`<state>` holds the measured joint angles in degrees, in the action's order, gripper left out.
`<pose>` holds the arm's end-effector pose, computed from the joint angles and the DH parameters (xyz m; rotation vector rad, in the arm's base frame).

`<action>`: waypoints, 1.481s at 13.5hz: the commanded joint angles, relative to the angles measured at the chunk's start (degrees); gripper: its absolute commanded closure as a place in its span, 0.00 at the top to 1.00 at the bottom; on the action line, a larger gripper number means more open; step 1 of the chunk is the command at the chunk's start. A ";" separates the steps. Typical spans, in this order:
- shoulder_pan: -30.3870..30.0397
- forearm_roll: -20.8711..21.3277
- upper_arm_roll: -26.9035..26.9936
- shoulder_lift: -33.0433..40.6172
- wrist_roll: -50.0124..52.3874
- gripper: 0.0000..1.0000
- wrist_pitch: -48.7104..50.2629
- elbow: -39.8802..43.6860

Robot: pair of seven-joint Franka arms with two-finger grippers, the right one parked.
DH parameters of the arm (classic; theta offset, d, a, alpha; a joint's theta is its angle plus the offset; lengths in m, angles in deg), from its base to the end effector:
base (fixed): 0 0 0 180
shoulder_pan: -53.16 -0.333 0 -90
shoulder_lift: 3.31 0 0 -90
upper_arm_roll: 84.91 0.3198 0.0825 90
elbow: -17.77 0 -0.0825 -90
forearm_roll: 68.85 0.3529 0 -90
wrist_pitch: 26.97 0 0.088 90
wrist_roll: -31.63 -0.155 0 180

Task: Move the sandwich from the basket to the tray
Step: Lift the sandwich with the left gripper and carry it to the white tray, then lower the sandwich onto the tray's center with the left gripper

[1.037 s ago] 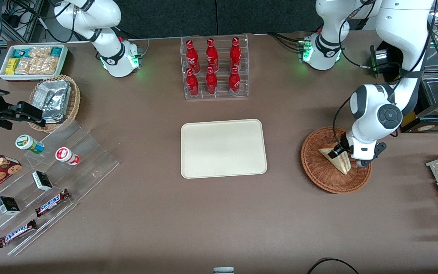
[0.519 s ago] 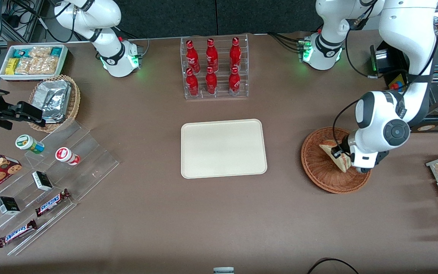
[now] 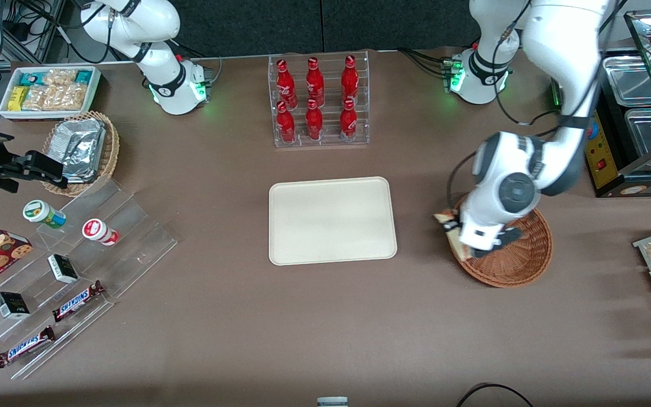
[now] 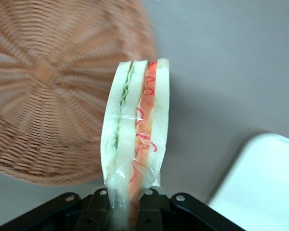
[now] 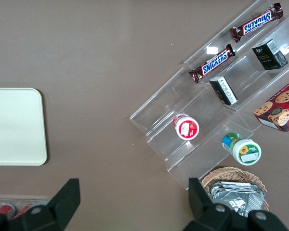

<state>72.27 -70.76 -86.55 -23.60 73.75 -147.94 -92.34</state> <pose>0.5340 -0.2050 0.2713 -3.0184 -0.6016 0.2464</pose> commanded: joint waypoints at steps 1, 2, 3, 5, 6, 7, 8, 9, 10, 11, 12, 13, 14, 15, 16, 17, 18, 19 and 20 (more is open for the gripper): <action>4.87 -0.29 0.85 -1.07 0.86 0.00 1.00 3.66; 6.45 -0.47 0.76 -1.24 1.56 0.00 0.82 4.71; 8.99 -0.47 0.85 -1.68 3.31 0.00 0.82 6.03; 12.34 -0.38 0.85 -3.69 5.43 0.00 0.73 9.45; 14.27 -0.38 0.85 -5.27 5.43 0.00 0.65 11.38; 15.59 -0.12 0.85 -7.29 5.43 0.00 0.64 13.75; 17.17 -0.29 0.85 -9.65 5.43 0.00 0.64 16.39; 18.67 -0.38 0.85 -11.51 5.52 0.00 0.64 18.50; 19.03 -0.38 0.76 -12.92 5.52 0.00 0.64 19.57; 20.42 -0.38 0.76 -14.24 5.52 0.00 0.56 20.88; 22.00 -0.38 0.76 -15.90 5.43 0.00 0.56 22.37; 23.06 -0.38 0.76 -17.40 5.43 0.00 0.56 23.43; 23.95 -0.29 0.85 -18.63 5.43 0.00 0.56 24.75; 24.48 -0.38 0.85 -19.69 5.43 0.00 0.56 25.55; 24.74 -0.38 0.85 -20.31 5.43 0.00 0.56 26.16; 24.74 -0.38 0.76 -20.92 5.43 0.00 0.56 26.78; 24.83 -0.38 0.68 -21.36 5.43 0.00 0.47 27.22; 25.18 -0.38 0.24 -21.80 5.43 0.00 0.47 27.48; 26.05 -0.29 0.06 -22.16 5.52 0.00 0.47 27.66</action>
<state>96.62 -70.83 -86.78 -44.26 78.79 -148.05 -67.10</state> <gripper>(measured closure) 0.828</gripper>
